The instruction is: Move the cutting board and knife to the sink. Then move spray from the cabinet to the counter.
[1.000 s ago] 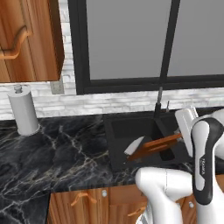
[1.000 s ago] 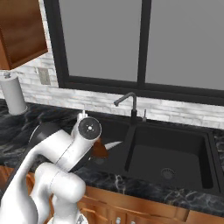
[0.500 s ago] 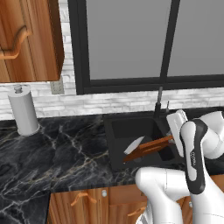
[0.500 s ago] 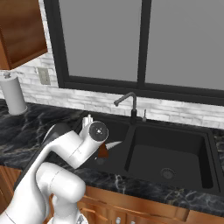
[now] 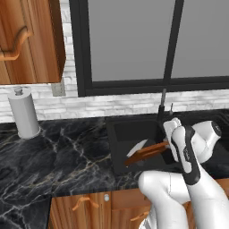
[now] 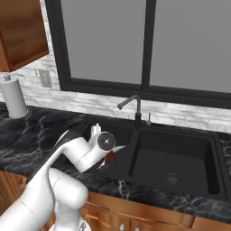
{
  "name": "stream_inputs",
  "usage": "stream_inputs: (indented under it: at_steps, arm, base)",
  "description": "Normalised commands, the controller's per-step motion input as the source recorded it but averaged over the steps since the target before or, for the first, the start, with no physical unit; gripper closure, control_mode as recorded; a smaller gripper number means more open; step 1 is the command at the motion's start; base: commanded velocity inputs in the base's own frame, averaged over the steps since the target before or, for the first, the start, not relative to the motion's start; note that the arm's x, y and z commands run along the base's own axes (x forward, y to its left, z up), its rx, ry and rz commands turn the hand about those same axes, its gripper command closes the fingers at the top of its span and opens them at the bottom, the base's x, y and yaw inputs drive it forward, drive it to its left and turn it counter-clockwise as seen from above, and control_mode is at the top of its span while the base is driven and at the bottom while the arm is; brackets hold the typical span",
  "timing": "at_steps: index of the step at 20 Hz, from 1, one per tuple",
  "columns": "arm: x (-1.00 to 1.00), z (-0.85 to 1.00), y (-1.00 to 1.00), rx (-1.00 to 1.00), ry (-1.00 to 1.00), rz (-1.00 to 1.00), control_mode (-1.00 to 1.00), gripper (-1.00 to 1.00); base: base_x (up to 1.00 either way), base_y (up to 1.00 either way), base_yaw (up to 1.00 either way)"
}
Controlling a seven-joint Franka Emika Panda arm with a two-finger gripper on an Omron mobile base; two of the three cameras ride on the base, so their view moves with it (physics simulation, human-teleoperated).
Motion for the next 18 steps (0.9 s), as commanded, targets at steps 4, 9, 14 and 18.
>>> stream_inputs:
  at_steps: [4,9,14,18]
  arm:
    - [0.55,-0.43,-0.03,0.00,0.03,0.00,-1.00,1.00]
    - [0.48,-0.40,-0.02,0.00,0.03,0.00,-1.00,1.00]
    - [0.30,-0.40,0.00,0.00,0.00,0.00,-1.00,1.00]
    - [0.18,-0.39,0.00,0.00,0.00,0.00,-1.00,1.00]
  base:
    - [0.00,0.00,0.00]
    - [0.00,0.00,0.00]
    - [0.00,0.00,0.00]
    - [0.00,0.00,0.00]
